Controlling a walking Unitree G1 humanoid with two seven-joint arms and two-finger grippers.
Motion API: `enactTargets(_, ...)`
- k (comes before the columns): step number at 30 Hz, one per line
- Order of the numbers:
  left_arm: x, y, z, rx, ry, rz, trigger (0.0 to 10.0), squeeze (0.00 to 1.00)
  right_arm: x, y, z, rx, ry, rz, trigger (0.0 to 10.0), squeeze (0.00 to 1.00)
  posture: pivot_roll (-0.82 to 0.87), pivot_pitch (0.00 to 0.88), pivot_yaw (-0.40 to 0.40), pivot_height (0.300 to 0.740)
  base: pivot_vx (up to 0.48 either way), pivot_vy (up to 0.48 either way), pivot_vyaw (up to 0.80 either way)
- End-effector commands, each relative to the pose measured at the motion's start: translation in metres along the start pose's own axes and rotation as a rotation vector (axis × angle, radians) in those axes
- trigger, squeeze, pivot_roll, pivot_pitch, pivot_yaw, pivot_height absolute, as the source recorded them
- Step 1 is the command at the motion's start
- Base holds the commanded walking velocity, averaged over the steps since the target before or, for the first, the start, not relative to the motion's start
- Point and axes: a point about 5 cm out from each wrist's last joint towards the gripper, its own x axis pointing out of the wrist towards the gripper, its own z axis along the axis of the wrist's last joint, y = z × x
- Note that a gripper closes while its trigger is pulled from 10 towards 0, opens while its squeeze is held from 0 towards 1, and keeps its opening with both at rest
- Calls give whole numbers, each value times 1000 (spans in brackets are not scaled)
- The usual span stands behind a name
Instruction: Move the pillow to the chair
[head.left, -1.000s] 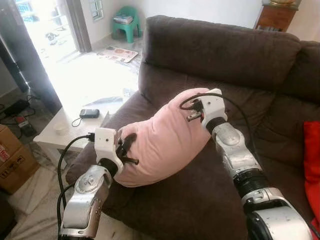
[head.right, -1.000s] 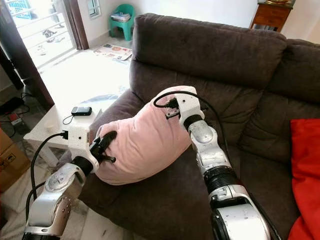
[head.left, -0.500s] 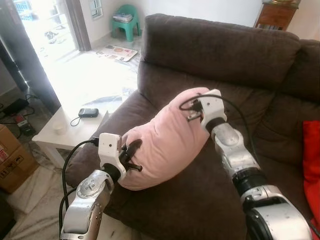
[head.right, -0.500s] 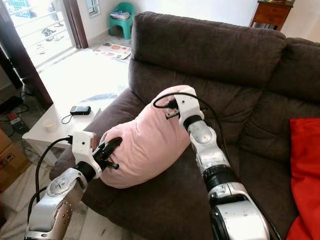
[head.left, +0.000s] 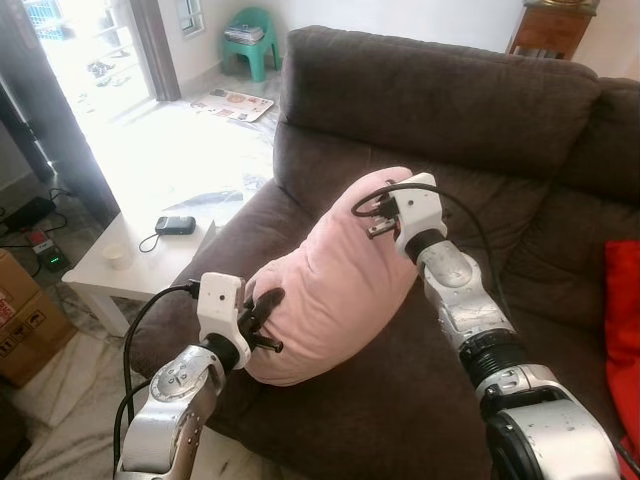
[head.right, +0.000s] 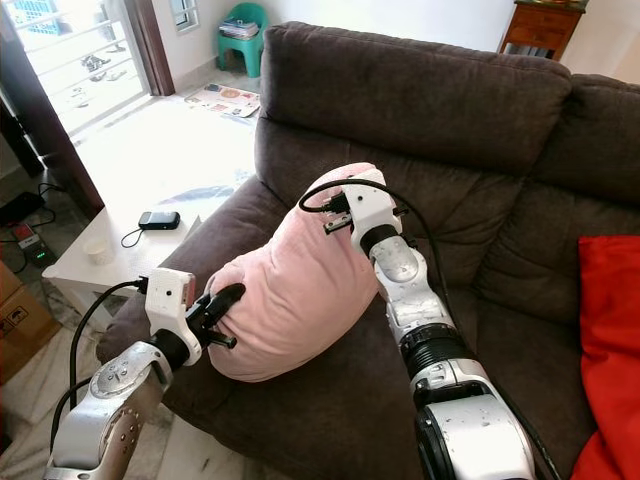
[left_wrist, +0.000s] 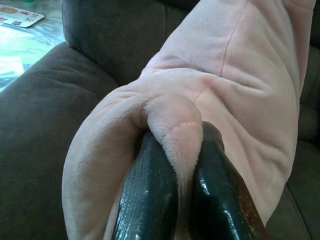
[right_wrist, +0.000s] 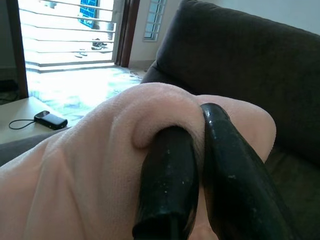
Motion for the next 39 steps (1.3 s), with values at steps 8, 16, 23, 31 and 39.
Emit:
enactTargets(8, 2, -12, 6, 36, -24, -63, 10000, 0, 5, 9, 16, 4, -87, 50, 10000, 1000, 80, 34, -48, 740, 0, 0, 0)
enactTargets(16, 3, -11, 6, 36, -24, -53, 10000, 0, 4, 13, 15, 6, -91, 65, 10000, 1000, 85, 42, -49, 740, 0, 0, 0)
enactTargets(23, 3, -11, 6, 45, -22, -51, 10000, 0, 4, 12, 16, 7, -99, 67, 10000, 1000, 85, 42, -49, 740, 0, 0, 0)
enactTargets(31, 3, -9, 5, 54, -20, -36, 10000, 0, 4, 13, 16, -10, -100, 68, 10000, 1000, 87, 44, -50, 740, 0, 0, 0)
enactTargets(39, 4, -5, 4, 66, -26, 2, 10000, 0, 3, 7, 14, -26, -93, 40, 10000, 0, 80, 47, -49, 740, 0, 0, 0)
